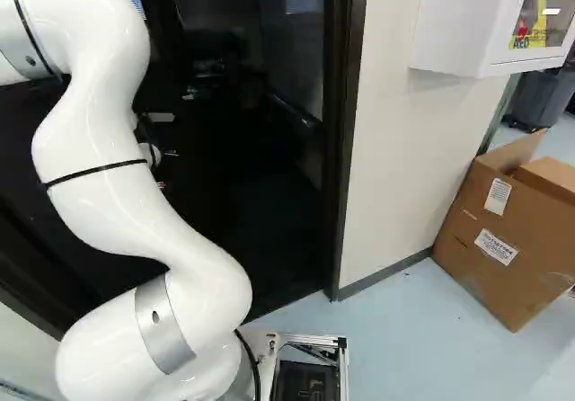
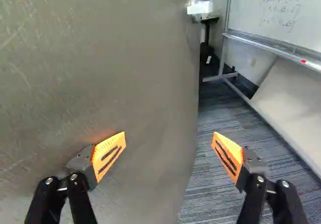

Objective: Open the door and move inside

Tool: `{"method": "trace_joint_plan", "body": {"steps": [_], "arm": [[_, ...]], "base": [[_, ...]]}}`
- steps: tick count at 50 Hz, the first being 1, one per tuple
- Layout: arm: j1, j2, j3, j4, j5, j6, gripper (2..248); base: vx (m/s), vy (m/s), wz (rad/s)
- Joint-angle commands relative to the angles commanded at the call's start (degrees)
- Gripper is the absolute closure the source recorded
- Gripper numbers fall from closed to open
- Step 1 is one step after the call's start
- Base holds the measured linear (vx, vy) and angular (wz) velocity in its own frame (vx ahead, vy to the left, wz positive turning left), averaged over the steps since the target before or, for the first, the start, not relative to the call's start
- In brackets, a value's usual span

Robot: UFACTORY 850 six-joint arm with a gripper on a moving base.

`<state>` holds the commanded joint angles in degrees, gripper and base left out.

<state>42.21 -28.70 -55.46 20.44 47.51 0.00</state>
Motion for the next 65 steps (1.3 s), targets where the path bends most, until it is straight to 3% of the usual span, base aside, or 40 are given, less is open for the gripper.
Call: {"method": "trace_joint_plan", "body": {"steps": [36,65], "arm": [[3.87,-5.27,-7.02,-4.06,0.00,0.00,3],[7.62,-7.12,-9.54,-7.36,0.00,0.00,3]], "base": [[0.000,0.000,0.000],[0.000,0.000,0.000]]}}
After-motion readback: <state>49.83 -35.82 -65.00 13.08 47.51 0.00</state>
